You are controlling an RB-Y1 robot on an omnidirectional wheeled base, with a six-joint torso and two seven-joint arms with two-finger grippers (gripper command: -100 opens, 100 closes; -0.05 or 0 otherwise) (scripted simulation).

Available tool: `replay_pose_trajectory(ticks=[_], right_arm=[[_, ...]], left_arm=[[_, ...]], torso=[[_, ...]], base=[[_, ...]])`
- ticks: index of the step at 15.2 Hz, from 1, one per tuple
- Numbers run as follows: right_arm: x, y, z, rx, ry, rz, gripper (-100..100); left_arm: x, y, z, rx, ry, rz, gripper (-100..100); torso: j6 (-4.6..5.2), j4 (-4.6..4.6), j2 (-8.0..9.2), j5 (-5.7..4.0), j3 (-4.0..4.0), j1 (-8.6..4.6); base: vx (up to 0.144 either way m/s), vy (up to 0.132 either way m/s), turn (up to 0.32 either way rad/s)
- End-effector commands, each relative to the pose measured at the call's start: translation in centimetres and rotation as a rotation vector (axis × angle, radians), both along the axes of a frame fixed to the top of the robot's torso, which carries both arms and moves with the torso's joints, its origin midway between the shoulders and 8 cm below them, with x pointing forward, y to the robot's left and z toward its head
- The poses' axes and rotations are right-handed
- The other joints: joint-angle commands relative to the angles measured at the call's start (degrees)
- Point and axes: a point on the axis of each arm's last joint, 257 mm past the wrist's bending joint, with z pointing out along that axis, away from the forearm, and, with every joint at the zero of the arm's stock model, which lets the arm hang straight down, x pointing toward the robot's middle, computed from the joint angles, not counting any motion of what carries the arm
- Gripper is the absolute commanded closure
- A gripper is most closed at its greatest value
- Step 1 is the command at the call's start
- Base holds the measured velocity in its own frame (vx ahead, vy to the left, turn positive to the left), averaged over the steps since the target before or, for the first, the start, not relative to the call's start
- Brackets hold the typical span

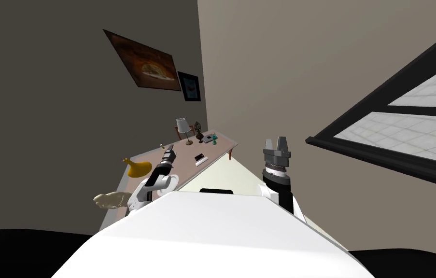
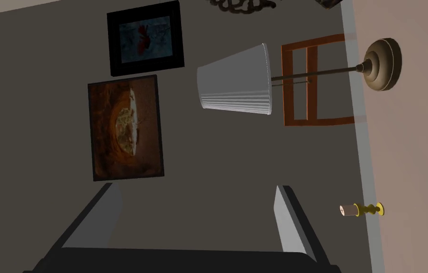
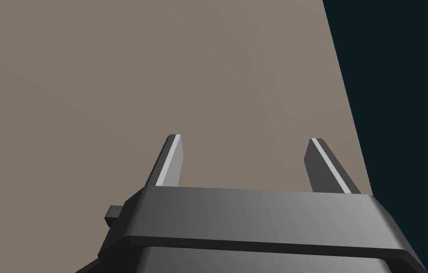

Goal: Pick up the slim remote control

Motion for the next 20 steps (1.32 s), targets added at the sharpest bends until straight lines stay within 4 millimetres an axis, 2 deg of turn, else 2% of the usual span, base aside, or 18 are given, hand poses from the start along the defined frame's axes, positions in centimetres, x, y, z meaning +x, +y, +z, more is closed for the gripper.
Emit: replay_pose_trajectory(ticks=[1, 2, 3, 4, 6, 7, 9, 10, 12, 13, 15, 16, 18, 19, 20], right_arm=[[0.0, 0.0, 0.0, 0.000, 0.000, 0.000, 0], [0.0, 0.0, 0.0, 0.000, 0.000, 0.000, 0], [0.0, 0.0, 0.0, 0.000, 0.000, 0.000, 0], [0.0, 0.0, 0.0, 0.000, 0.000, 0.000, 0], [0.0, 0.0, 0.0, 0.000, 0.000, 0.000, 0], [0.0, 0.0, 0.0, 0.000, 0.000, 0.000, 0], [0.0, 0.0, 0.0, 0.000, 0.000, 0.000, 0], [0.0, 0.0, 0.0, 0.000, 0.000, 0.000, 0], [0.0, 0.0, 0.0, 0.000, 0.000, 0.000, 0], [0.0, 0.0, 0.0, 0.000, 0.000, 0.000, 0], [0.0, 0.0, 0.0, 0.000, 0.000, 0.000, 0], [0.0, 0.0, 0.0, 0.000, 0.000, 0.000, 0], [0.0, 0.0, 0.0, 0.000, 0.000, 0.000, 0], [0.0, 0.0, 0.0, 0.000, 0.000, 0.000, 0], [0.0, 0.0, 0.0, 0.000, 0.000, 0.000, 0]], left_arm=[[-0.5, 2.6, -2.6, -0.037, 0.068, 0.049, -100], [-0.6, 2.9, -3.7, -0.046, 0.099, 0.059, -100], [-0.7, 3.0, -4.0, -0.048, 0.108, 0.061, -100], [-1.1, 4.9, -5.6, -0.075, 0.146, 0.098, -100], [-1.2, 5.0, -6.3, -0.083, 0.171, 0.104, -100], [-1.8, 6.8, -7.8, -0.114, 0.210, 0.142, -100], [-2.0, 6.9, -8.6, -0.121, 0.234, 0.149, -100], [-2.8, 8.7, -10.5, -0.158, 0.280, 0.192, -100], [-3.0, 8.8, -10.9, -0.162, 0.296, 0.196, -100], [-4.0, 10.4, -12.7, -0.201, 0.337, 0.238, -100], [-4.2, 10.5, -13.2, -0.207, 0.356, 0.243, -100], [-5.3, 12.0, -15.0, -0.249, 0.397, 0.287, -100], [-5.5, 12.0, -15.4, -0.255, 0.415, 0.291, -100], [-6.8, 13.4, -17.3, -0.301, 0.459, 0.336, -100], [-7.0, 13.4, -17.6, -0.305, 0.471, 0.339, -100]], torso=[[0.00, 0.00, 0.00, 0.00, 0.00, 0.00], [0.00, -0.01, -0.01, 0.00, -0.01, -0.03], [-0.02, -0.01, 0.00, -0.01, 0.00, -0.05], [-0.04, 0.00, 0.05, -0.01, 0.02, -0.01], [-0.01, 0.01, 0.07, -0.01, 0.04, -0.03], [-0.04, 0.02, 0.09, -0.01, 0.05, 0.01], [-0.01, 0.01, 0.05, 0.00, 0.03, 0.02], [-0.04, 0.01, 0.06, 0.00, 0.03, 0.05], [-0.02, 0.01, 0.05, 0.00, 0.03, 0.02], [-0.04, 0.01, 0.08, 0.00, 0.04, 0.02], [-0.01, 0.01, 0.04, 0.00, 0.02, 0.00], [-0.04, 0.01, 0.07, 0.00, 0.04, 0.02], [-0.02, 0.01, 0.06, 0.00, 0.04, 0.00], [-0.05, 0.01, 0.09, 0.00, 0.05, 0.02], [-0.02, 0.01, 0.07, 0.01, 0.04, 0.02]], base=[[0.052, -0.055, -0.253], [0.048, -0.055, -0.195], [0.029, -0.034, -0.047], [0.030, -0.043, -0.173], [0.031, -0.035, -0.138], [0.038, -0.032, -0.182], [0.041, -0.027, -0.145], [0.041, -0.035, -0.219], [0.036, -0.030, -0.126], [0.046, -0.038, -0.199], [0.041, -0.029, -0.136], [0.037, -0.034, -0.221], [0.037, -0.026, -0.133], [0.045, -0.028, -0.185], [0.050, -0.028, -0.208]])
